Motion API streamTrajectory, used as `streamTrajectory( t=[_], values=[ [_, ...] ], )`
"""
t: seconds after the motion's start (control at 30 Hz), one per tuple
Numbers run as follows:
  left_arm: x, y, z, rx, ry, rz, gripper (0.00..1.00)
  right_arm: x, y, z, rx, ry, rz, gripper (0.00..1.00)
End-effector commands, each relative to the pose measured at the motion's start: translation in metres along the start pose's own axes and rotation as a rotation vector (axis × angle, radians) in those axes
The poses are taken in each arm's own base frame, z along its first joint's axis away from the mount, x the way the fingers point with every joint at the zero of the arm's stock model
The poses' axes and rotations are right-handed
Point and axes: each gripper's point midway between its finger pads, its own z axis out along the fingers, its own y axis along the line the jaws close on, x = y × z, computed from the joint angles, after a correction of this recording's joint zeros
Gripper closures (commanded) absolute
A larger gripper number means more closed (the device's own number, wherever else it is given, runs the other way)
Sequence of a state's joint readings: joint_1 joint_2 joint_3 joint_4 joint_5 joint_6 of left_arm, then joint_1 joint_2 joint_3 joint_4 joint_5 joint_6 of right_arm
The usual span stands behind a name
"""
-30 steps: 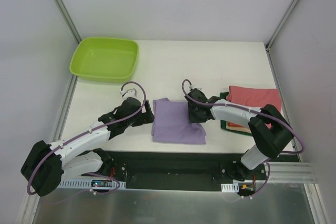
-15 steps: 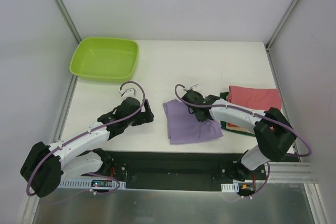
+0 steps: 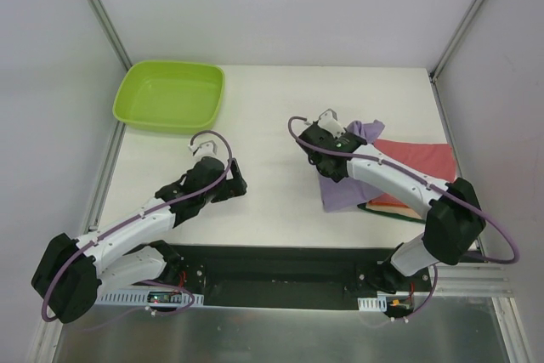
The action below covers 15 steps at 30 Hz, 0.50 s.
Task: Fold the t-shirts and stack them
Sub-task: Put the neatly folded tshirt into the corner of the board with the right arm
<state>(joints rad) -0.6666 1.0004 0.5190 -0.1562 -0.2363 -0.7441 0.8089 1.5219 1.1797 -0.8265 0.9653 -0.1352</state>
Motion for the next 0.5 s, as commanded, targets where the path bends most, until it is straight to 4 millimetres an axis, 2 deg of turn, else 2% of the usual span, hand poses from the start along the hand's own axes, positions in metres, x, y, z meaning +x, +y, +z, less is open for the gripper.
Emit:
streamTrajectory(
  t=[0.0, 0.2, 0.47],
  values=[
    [-0.012, 0.003, -0.004, -0.012, -0.045, -0.002, 0.01, 0.005, -0.062, -0.013, 0.160, 0.035, -0.022, 0.99],
    [-0.012, 0.005, -0.003, -0.018, -0.044, -0.001, 0.01, 0.009, -0.093, -0.023, 0.172, 0.046, 0.050, 0.99],
    [-0.012, 0.006, -0.004, -0.014, -0.048, -0.003, 0.01, 0.019, -0.118, -0.031, 0.100, 0.053, 0.153, 0.99]
  ],
)
